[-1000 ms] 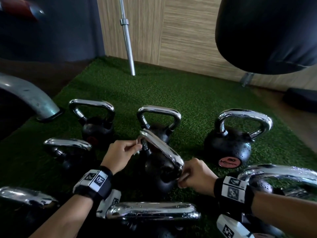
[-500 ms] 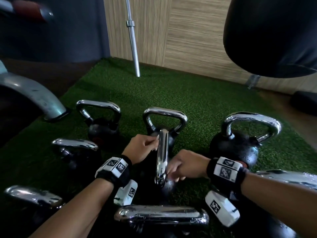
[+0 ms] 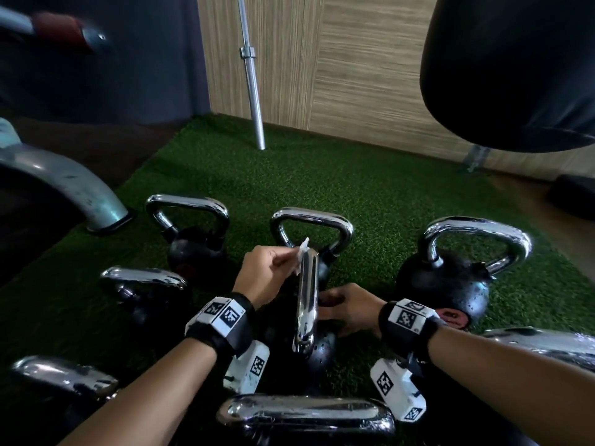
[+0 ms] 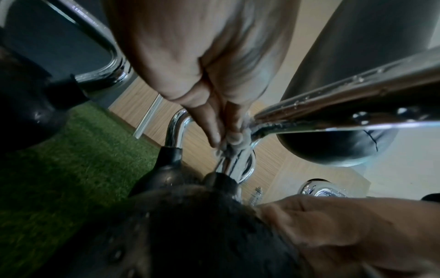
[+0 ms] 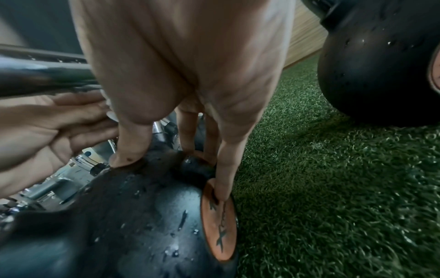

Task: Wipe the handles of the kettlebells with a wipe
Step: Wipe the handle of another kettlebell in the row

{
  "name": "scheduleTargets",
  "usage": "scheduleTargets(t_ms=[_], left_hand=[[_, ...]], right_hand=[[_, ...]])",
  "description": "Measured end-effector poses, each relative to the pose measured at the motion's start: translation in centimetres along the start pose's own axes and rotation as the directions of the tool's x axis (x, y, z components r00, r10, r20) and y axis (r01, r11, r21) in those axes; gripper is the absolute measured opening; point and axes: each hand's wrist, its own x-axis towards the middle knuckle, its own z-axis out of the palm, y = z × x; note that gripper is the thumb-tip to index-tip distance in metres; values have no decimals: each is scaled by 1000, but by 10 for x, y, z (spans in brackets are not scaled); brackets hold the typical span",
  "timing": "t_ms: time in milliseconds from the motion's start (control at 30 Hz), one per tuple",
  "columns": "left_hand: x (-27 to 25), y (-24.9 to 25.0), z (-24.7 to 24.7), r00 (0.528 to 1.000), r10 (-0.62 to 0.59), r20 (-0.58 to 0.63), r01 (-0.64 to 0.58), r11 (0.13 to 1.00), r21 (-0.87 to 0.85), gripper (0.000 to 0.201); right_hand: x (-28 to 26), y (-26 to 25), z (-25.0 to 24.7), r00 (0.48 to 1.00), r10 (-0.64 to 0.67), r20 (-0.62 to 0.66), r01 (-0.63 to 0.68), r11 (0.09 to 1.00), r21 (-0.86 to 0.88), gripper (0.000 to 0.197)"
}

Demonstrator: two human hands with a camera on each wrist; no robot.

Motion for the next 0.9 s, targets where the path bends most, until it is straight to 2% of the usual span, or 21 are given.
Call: scheduleTargets(t_ms=[133,233,333,433,533,600,667,733,767,833,900], left_hand=[[0,-2,-1,998,-44,50,42,998,36,9],[3,9,-9,997,-9,77,2,996,86,12],[-3,20,-13,996,-14,89,21,997,-78,22],[-20,23,-20,976,-59,210,113,961,-252,26],[-29,32,-28,969,-37,244,101,962,-254,29],[-26,40,-28,976,-45,215,97,966,-239,22],[-24,48,-27,974,-92,206,143,957,-252,16],[-25,54,-32,952,-141,271,204,954,-220,9],[-28,58,-36,928,-171,330,241,953,-182,6],[-32,63,-44,876,-207,435,281,953,-113,3],[-34,64,-47,867,-216,449,284,955,-88,4]], right_hand=[[2,2,-2,1000,10,7,-11,999,33,54],[2,1,-2,1000,1,12,-1,999,37,55],[6,7,-1,999,-41,0,41,999,8,47],[6,16,1,997,-72,3,72,997,21,40],[7,19,2,996,-84,5,84,996,14,45],[8,18,2,997,-75,-3,75,997,34,59],[8,16,3,998,-63,9,63,996,57,57],[8,15,2,998,-61,26,60,996,67,47],[8,15,2,997,-66,26,64,996,67,49],[11,18,1,997,-80,15,79,996,38,64],[14,21,0,996,-85,-1,85,996,3,78]])
